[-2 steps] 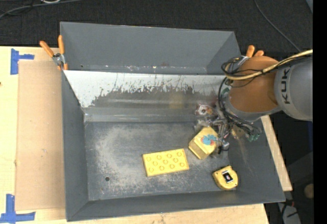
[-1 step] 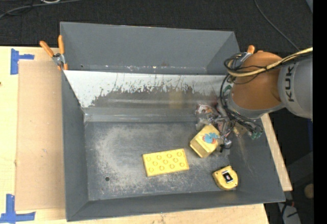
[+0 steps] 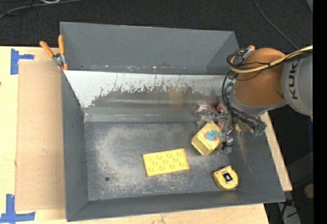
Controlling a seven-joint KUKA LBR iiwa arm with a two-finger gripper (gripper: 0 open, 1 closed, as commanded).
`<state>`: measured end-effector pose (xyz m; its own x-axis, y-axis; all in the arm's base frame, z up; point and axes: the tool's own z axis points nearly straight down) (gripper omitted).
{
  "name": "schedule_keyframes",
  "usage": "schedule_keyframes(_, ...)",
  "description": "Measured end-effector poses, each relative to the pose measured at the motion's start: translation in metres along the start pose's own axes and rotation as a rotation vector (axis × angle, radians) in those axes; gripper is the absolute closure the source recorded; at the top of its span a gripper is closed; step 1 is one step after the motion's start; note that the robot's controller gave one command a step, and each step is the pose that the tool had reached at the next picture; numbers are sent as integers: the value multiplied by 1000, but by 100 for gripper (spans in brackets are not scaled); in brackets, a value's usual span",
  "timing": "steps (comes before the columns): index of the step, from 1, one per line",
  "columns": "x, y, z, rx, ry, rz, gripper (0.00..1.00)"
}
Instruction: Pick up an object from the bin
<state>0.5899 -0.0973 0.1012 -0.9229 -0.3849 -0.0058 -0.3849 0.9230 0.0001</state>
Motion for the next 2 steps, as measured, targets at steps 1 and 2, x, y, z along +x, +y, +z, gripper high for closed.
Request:
schedule_keyframes(1,0,1,-9,0,-1,-1,100)
schedule_keyframes(2,1,2,-35,-4,4,0,100)
